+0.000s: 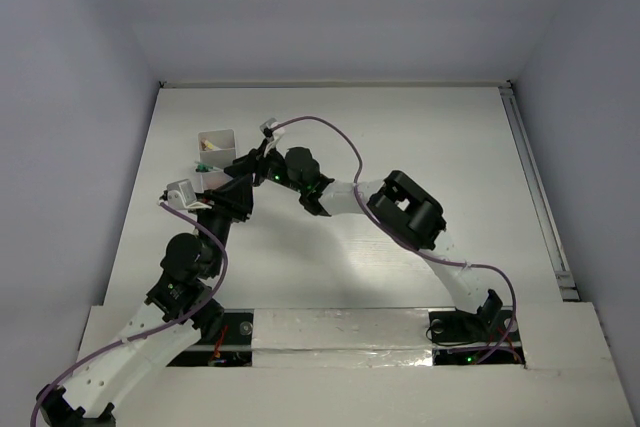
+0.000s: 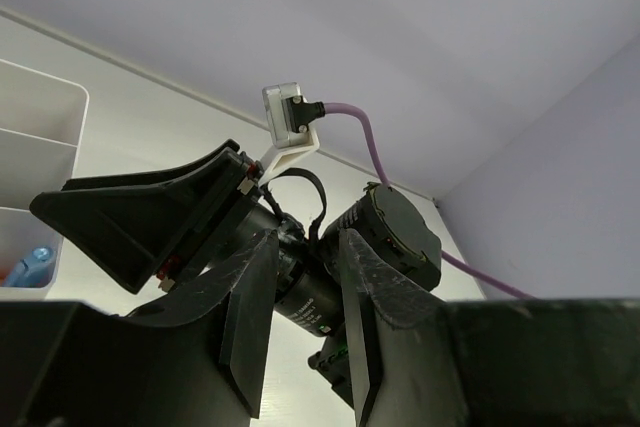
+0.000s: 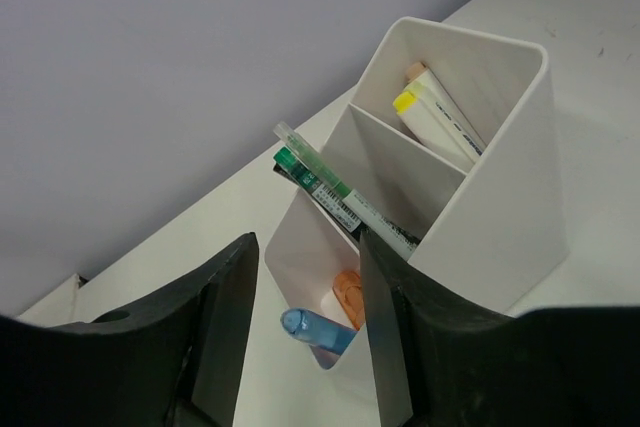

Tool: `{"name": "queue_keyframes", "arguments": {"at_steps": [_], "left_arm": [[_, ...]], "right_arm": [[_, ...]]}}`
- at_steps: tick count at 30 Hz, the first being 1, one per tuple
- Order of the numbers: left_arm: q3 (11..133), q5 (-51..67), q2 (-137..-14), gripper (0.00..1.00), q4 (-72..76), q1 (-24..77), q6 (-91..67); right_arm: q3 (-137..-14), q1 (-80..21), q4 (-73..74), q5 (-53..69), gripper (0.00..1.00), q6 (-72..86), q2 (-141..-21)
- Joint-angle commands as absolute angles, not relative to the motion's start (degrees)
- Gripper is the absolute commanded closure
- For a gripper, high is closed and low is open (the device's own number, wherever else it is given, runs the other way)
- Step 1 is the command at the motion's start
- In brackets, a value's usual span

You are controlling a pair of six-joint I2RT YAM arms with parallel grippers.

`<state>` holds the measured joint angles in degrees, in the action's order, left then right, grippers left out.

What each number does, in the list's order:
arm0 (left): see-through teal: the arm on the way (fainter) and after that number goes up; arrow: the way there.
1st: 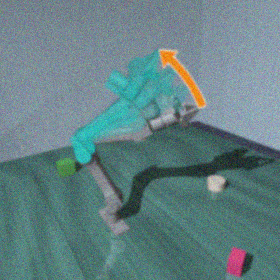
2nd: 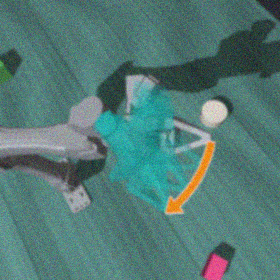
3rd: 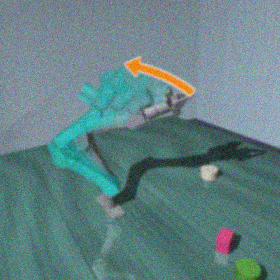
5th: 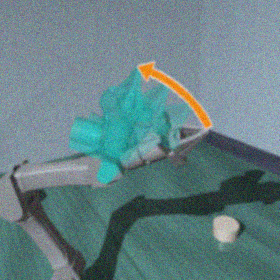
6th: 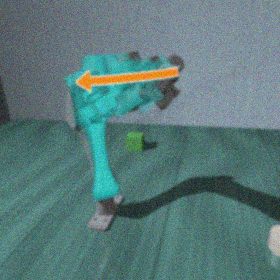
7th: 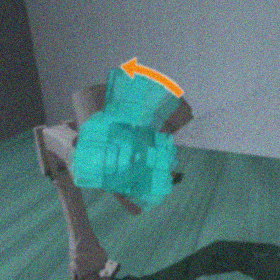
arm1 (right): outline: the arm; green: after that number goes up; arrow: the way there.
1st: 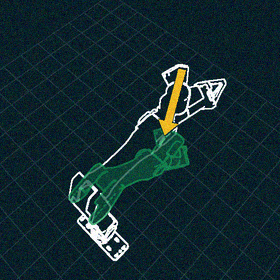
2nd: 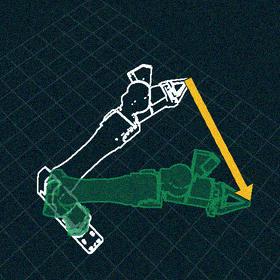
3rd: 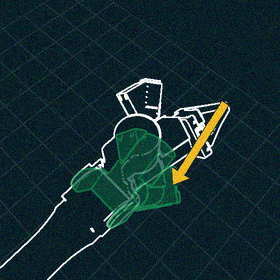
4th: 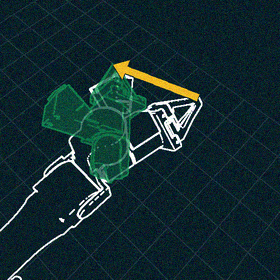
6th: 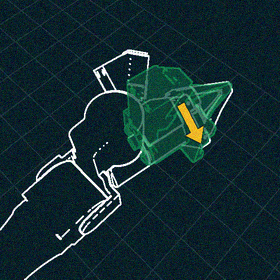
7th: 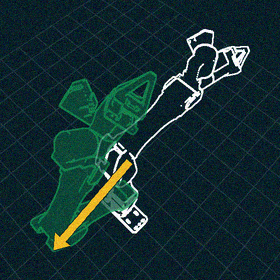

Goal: Sort the stationery into containers
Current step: Place the pen in the storage box, then pick up the pen from the center of the board.

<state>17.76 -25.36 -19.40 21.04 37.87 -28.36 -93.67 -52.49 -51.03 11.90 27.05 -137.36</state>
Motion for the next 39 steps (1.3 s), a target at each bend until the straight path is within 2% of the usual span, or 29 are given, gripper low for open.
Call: {"name": "queue_keyframes", "arguments": {"at_steps": [1, 8, 10, 13, 15, 16, 17, 18, 22, 23, 27, 29, 32, 33, 36, 39], "left_arm": [[18.1, -25.8, -19.6, 0.72, 23.7, 38.1, -27.7], [18.1, -25.8, -19.3, 0.72, 23.6, 38.1, -27.7], [18.3, -25.7, -19.4, 0.72, 23.4, 38.1, -27.7], [18.2, -25.7, -19.5, 0.72, 23.6, 38.1, -27.7], [17.7, -26.1, -19.8, 0.72, 23.9, 38.1, -27.5], [17.5, -26.6, -20.4, 0.72, 24.4, 38.1, -27.2], [17.5, -26.9, -20.8, 0.72, 24.5, 38.1, -27.2], [17.7, -27.0, -21.4, 0.72, 24.4, 38.1, -27.2], [18.1, -23.9, -23.2, 0.72, 25.4, 38.1, -27.9], [17.9, -23.6, -23.4, 0.72, 25.8, 38.1, -27.9], [18.2, -21.9, -24.6, 0.72, 26.3, 38.1, -28.7], [18.2, -20.7, -24.8, 0.72, 26.5, 38.1, -28.9], [18.1, -20.3, -24.4, 0.72, 26.7, 38.1, -29.1], [18.0, -20.3, -24.3, 0.72, 26.6, 38.1, -29.1], [17.8, -20.7, -23.8, 0.71, 26.5, 38.1, -29.0], [17.9, -20.8, -24.2, 0.71, 26.5, 38.1, -29.0]], "right_arm": [[-93.3, -52.9, -54.5, 10.7, 0.48, 25.4, -134.5], [-89.3, -52.9, -55.3, 11.3, 0.5, 25.2, -129.2], [-86.8, -52.9, -53.4, 11.1, 0.54, 23.7, -125.3], [-80.4, -52.9, -49.2, 10.3, 0.69, 20.1, -117.7], [-77.2, -52.9, -41.3, 8.8, 0.82, 17.3, -113.2], [-74.3, -52.9, -37.5, 7.7, 0.85, 14.4, -108.6], [-73.0, -52.3, -28.4, 5.3, 0.92, 13.2, -106.2], [-72.3, -51.3, -22.9, 4.1, 0.95, 12.1, -104.2], [-71.3, -46.8, 5.3, 0.4, 0.99, 10.4, -95.3], [-71.7, -45.7, 16.7, -2.9, 1.0, 10.9, -94.5], [-71.7, -40.2, 34.1, -4.0, 1.0, 11.1, -91.5], [-72.4, -38.8, 41.5, -6.0, 0.99, 10.1, -91.5], [-75.3, -38.1, 49.6, -11.1, 0.78, 9.7, -94.5], [-75.8, -37.5, 50.9, -10.9, 0.66, 9.1, -95.4], [-77.5, -35.8, 53.5, -10.6, 0.49, 6.5, -97.8], [-79.2, -35.1, 54.8, -7.1, 0.43, 2.1, -101.4]]}}
